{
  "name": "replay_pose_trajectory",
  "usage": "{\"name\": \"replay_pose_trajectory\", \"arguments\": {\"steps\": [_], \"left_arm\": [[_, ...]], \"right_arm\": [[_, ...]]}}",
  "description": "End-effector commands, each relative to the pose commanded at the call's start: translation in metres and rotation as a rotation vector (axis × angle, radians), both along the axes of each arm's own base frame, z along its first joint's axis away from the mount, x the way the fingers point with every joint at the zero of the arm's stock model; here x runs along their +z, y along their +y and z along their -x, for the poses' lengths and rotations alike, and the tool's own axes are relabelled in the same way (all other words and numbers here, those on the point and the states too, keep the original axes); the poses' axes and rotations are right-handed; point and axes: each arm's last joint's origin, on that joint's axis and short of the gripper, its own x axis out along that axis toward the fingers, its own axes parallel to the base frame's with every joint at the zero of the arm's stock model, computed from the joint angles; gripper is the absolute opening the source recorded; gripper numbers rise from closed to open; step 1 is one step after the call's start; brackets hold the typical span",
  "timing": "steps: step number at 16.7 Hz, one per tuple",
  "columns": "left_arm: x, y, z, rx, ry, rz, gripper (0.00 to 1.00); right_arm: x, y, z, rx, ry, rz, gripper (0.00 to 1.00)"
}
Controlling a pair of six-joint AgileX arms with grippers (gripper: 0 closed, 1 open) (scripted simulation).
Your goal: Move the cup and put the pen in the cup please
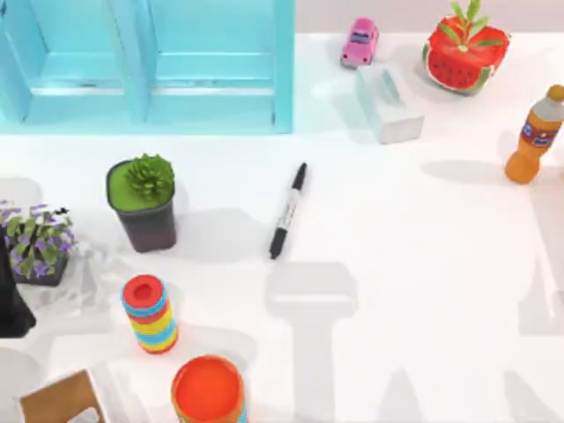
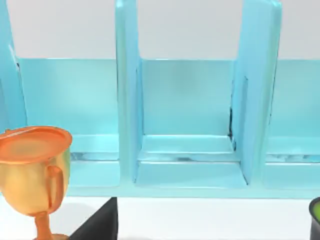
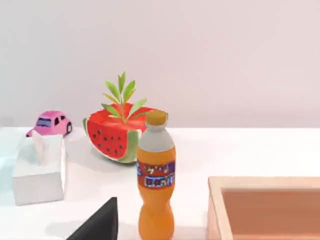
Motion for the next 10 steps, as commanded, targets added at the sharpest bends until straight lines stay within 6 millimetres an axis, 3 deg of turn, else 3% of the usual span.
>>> {"name": "replay_pose_trajectory", "arguments": {"steps": [5,10], "left_arm": [[0.0,0.0,0.0,0.0,0.0,0.0,1.0],[0.0,0.0,0.0,0.0,0.0,0.0,1.0]], "right_arm": [[0.011,-0.002,0.0,-0.02,0.054,0.019,1.0],[0.059,-0.012,-0.013,-0.09,0.316,0.089,1.0]]}}
